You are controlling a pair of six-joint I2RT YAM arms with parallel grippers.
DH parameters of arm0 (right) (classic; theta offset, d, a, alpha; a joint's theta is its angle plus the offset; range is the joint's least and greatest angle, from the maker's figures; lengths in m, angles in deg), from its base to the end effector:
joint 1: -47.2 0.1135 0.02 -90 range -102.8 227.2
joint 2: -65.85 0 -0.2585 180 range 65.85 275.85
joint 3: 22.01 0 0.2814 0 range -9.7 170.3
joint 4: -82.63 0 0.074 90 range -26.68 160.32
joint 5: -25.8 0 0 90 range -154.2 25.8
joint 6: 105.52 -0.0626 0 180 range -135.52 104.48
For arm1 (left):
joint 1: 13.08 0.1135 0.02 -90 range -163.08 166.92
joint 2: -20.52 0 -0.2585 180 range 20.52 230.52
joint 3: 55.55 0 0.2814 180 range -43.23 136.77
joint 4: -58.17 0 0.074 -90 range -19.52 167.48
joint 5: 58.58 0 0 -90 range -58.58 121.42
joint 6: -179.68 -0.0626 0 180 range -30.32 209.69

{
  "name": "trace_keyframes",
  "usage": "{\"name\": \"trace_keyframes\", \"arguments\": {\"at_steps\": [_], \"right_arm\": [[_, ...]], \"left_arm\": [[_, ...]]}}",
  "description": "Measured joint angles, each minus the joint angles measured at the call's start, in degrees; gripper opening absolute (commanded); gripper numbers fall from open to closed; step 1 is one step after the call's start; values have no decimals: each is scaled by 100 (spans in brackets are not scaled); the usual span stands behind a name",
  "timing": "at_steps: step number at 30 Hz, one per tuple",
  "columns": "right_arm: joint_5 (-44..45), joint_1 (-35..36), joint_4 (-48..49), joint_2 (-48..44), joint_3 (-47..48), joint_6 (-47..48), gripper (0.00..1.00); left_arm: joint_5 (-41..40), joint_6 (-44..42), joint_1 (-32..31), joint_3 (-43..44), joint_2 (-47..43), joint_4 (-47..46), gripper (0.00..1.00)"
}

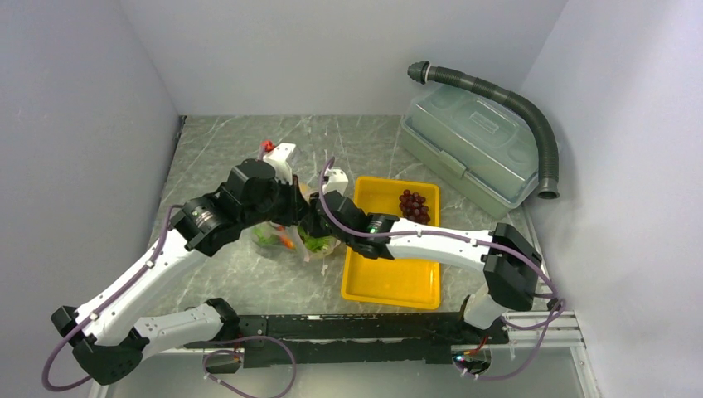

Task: Place the food in the zip-top bag and seal the zipper
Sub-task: Place the fake fruit in the zipper food storage bag.

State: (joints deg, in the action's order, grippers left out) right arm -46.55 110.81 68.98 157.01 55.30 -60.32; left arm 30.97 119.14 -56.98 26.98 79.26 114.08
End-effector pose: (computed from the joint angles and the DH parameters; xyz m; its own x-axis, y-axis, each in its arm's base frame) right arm 0.2024 0.3651 0.2429 -0.6629 0.1747 -0.7280 -0.3763 0.7629 0.5257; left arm 0.1870 -0.1793 0.3754 -0.6722 -0.0356 -0.7395 0.4111 0.8127 -0.4129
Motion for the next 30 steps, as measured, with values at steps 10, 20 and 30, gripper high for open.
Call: {"name": "trace_keyframes", "arguments": {"at_steps": [10, 20, 30], "right_arm": [[48, 24, 109, -109, -131, 20, 45], [22, 11, -35, -992, -358, 278, 63], [-35, 7, -809, -1635, -282, 717, 64]], "left_arm": [[-31, 181, -76, 17, -291, 33, 0], [-256, 186, -116, 31, -341, -20, 0], [-614, 168, -131, 31, -343, -20, 0]]}}
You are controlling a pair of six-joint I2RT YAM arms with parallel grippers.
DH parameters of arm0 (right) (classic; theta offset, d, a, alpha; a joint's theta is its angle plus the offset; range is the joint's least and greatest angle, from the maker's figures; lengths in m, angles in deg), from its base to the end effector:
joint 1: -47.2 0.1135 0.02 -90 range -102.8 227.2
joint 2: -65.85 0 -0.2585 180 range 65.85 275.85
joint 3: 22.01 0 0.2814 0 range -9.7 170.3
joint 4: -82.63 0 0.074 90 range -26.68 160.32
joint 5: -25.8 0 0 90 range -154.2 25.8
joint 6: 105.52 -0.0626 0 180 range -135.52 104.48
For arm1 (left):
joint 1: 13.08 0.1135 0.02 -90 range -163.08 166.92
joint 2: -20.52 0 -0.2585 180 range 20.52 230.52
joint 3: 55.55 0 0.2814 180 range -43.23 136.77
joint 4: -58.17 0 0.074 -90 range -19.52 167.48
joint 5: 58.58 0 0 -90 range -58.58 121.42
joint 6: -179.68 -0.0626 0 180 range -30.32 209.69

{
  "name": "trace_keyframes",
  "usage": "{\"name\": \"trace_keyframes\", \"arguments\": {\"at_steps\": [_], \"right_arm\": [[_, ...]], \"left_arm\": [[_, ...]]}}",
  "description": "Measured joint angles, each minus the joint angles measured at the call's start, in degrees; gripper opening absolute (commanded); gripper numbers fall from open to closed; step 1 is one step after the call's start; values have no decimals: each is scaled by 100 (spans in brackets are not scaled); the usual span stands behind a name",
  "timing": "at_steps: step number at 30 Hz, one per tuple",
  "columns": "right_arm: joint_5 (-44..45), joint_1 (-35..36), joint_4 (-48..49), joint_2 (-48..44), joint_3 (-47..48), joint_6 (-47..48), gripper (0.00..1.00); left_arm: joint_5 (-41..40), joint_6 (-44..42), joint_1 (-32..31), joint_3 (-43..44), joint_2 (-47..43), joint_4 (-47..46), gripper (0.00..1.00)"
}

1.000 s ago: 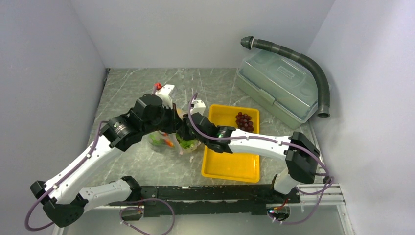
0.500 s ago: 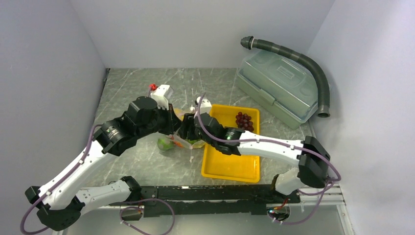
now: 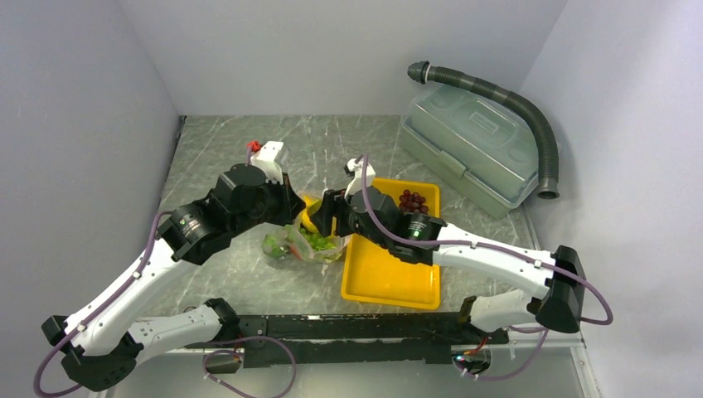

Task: Place the food in the zip-top bag and seal the zipper
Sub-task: Place the fake fruit in the zipper food storage bag, then pick up the fake fruit from the zipper food storage bag.

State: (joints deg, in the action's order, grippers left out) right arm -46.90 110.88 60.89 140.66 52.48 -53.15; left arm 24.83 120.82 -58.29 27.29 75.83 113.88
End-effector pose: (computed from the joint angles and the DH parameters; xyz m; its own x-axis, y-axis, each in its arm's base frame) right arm 0.1753 0.3123 0.3112 -0.5798 0.1427 -0.8022 -0.4793 0.7364 0.4774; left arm 0.1759 -0.1670 0.3918 -0.6125 -0.1122 -0.7825 0.3704 0.8338 -0.4094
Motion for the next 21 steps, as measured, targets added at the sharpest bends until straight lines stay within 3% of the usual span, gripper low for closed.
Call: {"name": "trace_keyframes", "arguments": {"at_steps": [13, 21], "right_arm": [[435, -116, -1333, -1178, -11, 435, 64], [706, -1115, -2061, -1720, -120, 568, 70]], "left_arm": [[-122, -48, 0, 0, 0, 11, 0], [-146, -107, 0, 0, 0, 9, 0]]}}
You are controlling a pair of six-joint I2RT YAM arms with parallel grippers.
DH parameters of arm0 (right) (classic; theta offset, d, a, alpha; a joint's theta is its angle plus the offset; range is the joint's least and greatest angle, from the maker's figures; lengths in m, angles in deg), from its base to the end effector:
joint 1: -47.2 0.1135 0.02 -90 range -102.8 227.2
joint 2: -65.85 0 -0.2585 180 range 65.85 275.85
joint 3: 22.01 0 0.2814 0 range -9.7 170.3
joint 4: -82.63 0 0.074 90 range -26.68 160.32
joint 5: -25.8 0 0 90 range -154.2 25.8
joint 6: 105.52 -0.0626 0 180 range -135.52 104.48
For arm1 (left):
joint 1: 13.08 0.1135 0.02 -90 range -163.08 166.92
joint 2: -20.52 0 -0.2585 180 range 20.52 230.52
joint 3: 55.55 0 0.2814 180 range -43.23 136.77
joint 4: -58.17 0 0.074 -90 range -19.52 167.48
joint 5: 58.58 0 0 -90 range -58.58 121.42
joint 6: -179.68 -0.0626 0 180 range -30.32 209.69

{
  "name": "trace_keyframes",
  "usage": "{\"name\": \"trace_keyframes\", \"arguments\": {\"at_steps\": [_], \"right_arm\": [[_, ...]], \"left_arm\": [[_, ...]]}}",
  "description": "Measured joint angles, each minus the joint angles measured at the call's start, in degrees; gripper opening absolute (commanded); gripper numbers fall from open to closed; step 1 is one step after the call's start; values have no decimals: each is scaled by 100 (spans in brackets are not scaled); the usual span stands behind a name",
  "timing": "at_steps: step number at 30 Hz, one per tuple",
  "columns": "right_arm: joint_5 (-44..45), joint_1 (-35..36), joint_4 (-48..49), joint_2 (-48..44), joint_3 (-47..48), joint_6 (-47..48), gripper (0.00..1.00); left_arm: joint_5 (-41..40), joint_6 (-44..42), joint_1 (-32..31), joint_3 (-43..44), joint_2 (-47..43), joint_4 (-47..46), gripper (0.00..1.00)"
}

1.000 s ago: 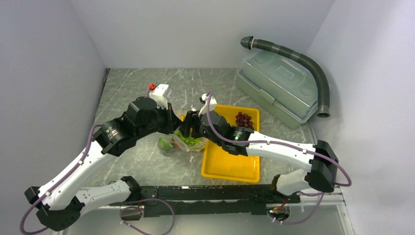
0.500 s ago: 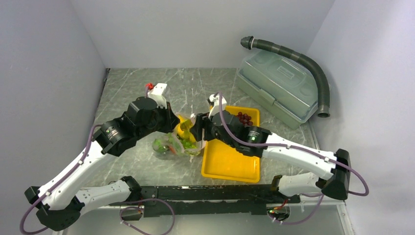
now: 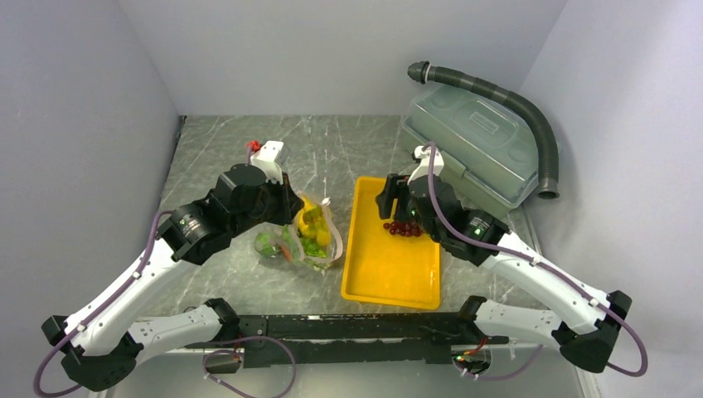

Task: Place the food in the zip-top bag and seal the zipper
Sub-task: Pick up the fake fruit from the zipper food storage bag.

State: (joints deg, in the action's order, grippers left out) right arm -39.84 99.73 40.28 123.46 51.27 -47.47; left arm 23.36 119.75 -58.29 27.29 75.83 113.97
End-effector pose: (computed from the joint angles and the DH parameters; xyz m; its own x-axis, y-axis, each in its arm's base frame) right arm 0.1845 0.1982 0.3490 -0.4957 0.1457 -0.8562 -0.2787 0.9070 0.3157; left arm 0.1768 -0.1657 0.3917 -0.5973 -0.1025 -0.7955 0.3656 0.8479 -0.3838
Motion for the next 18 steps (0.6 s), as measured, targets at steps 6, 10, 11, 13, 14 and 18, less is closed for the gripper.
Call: {"name": "trace_keyframes", "arguments": {"at_steps": [6, 10, 11, 13, 14, 18], "right_arm": [[-2, -789, -282, 61, -247, 92, 72], [-96, -1261, -317, 330, -319, 140, 72], [-116, -1388, -293, 428, -345, 151, 72], [-155, -1604, -282, 678, -369, 157, 74], [-162, -1714, -278, 833, -372, 157, 75], [-181, -2068, -175, 1451, -422, 146, 78]], "left_arm": [[-85, -81, -2, -2, 0, -39, 0], [-90, -116, -2, -4, 0, -44, 0], [-90, -133, -2, -15, -7, -55, 0], [-90, -153, -2, -46, -20, -83, 0], [-90, -177, -2, -61, -31, -83, 0], [-90, -199, -2, -98, -81, -83, 0]]}}
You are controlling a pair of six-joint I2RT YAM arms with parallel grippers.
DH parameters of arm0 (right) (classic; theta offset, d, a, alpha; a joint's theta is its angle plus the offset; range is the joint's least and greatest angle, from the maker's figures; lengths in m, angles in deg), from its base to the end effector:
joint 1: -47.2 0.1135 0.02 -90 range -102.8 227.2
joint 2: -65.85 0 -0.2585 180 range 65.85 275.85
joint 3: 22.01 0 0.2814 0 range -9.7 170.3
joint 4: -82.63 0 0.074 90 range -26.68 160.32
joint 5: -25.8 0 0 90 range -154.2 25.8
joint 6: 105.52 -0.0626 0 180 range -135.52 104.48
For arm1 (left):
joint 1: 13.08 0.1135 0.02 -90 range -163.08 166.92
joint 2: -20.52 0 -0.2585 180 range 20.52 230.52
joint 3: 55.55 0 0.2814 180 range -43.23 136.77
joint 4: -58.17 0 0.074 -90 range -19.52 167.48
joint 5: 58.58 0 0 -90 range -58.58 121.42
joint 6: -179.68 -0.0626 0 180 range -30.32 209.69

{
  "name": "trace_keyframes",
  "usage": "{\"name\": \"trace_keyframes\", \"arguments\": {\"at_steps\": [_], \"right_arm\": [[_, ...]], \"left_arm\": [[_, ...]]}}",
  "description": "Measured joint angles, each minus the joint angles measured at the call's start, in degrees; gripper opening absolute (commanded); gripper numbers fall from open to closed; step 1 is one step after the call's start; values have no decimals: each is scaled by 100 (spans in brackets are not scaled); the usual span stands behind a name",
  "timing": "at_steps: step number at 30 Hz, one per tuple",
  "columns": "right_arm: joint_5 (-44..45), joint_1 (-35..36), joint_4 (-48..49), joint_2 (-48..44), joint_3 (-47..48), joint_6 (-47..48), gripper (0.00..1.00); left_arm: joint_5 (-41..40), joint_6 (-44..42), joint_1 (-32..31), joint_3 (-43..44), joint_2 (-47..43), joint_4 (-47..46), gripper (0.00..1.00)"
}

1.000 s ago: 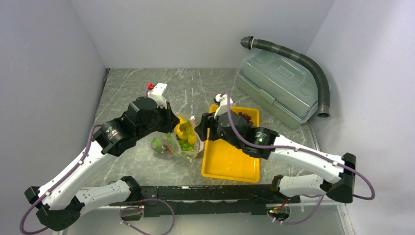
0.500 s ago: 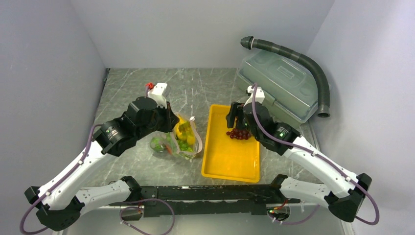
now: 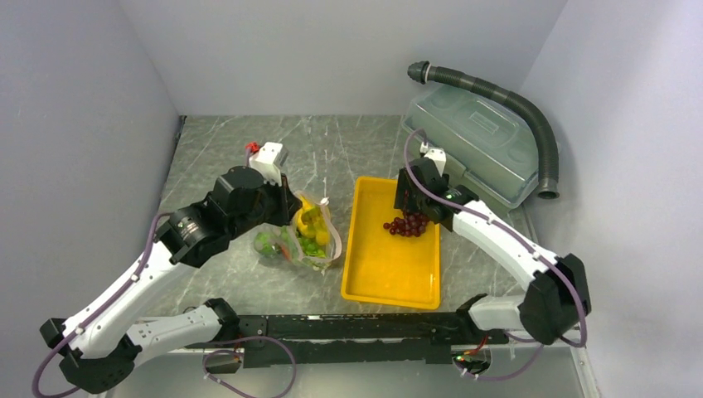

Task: Place the food in the zip-top bag and seal the zipper
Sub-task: Pick up the fake fruit from the zipper food storage bag.

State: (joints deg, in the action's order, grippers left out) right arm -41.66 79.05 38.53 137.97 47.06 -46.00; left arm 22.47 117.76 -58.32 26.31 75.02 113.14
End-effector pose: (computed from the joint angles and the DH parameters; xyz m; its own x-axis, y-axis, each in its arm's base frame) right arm 0.2771 0.1439 0.2479 -0.6716 0.1343 -0.7286 0.0867 0.9909 0.1028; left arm 0.1760 -0.1637 0.3903 -0.5724 -0.0831 -0.8158 0.3796 0.8550 -0.3535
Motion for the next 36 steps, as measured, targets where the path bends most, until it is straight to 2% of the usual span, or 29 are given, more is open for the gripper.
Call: {"name": "trace_keyframes", "arguments": {"at_steps": [14, 20, 26, 34, 36], "right_arm": [[-295, -522, 516, 1423, -188, -116, 80], [-278, -555, 619, 1882, -197, -138, 76], [-177, -570, 809, 2002, -278, -133, 51], [-229, -579, 949, 1954, -321, -37, 2], [-337, -579, 960, 1886, -352, -35, 0]], "left_arm": [[-2, -44, 2, -181, -243, 0, 0], [-2, -66, 4, -184, -262, 0, 0], [0, -94, 4, -184, -262, 0, 0], [2, -96, 4, -184, -262, 0, 0], [2, -96, 4, -184, -262, 0, 0]]}}
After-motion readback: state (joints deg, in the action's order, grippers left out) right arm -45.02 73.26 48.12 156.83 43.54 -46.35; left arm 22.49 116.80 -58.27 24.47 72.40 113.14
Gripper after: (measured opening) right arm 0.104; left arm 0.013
